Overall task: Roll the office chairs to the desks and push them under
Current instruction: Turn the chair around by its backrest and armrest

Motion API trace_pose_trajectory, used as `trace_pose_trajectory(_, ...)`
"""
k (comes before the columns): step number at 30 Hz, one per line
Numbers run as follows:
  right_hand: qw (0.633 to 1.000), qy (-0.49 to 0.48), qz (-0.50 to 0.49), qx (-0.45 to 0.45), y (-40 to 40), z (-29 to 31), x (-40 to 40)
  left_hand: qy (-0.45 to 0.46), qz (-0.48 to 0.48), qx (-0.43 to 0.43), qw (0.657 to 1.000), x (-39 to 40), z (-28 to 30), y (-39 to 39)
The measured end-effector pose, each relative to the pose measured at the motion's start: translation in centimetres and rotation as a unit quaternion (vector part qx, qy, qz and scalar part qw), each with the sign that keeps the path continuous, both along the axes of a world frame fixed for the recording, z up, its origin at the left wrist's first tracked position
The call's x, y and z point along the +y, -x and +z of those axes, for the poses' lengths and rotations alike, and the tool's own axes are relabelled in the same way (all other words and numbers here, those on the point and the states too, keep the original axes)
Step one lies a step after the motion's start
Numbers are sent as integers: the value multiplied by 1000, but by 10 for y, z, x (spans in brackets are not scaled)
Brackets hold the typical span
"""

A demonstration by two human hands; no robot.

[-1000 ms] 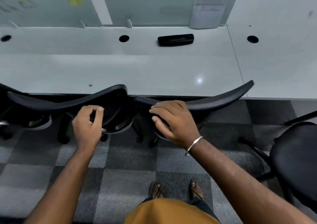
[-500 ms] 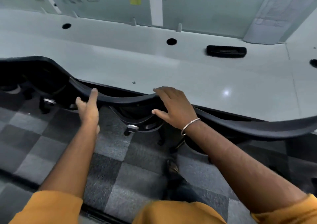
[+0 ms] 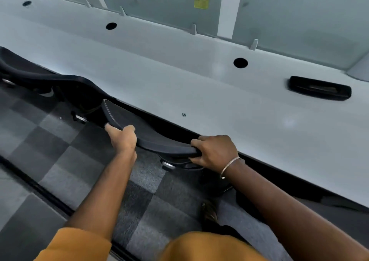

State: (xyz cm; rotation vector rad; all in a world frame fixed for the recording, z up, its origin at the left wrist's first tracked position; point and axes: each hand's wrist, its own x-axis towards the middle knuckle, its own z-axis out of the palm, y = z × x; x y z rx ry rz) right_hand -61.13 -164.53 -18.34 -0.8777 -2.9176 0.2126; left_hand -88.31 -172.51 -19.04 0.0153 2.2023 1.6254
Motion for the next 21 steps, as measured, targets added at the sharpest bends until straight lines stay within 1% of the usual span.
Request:
trace_pose_trajectory(8,999,-21,-5,49,31,0,7,-4,-10,10,1000,19,-5,49)
trace_pose_trajectory(10,998,-26,-3,59,29,0,0,-13,-12,7,1000,14,-1,47)
trace_pose_trajectory(13,999,-18,0,44,17,-2,-15,-1,-44,6,999,-3,-5,39)
trace_pose_trajectory(15,1000,11,-1,7,14,2,-17,10,-68,8,998,-10,-8,41)
trace_pose_trajectory(17,997,60,7,-41,21,11,-15,11,-87,17,996,-11,-5,51)
trace_pose_trajectory(18,995,84,13,-51,28,17,-15,16,-94,24,995,-11,-4,58)
trace_pose_trajectory(19,993,105,18,-42,38,23,-16,22,-98,33,994,-11,-3,67)
trace_pose_trajectory(21,990,137,20,4,70,34,-21,30,-78,34,996,-14,1,94)
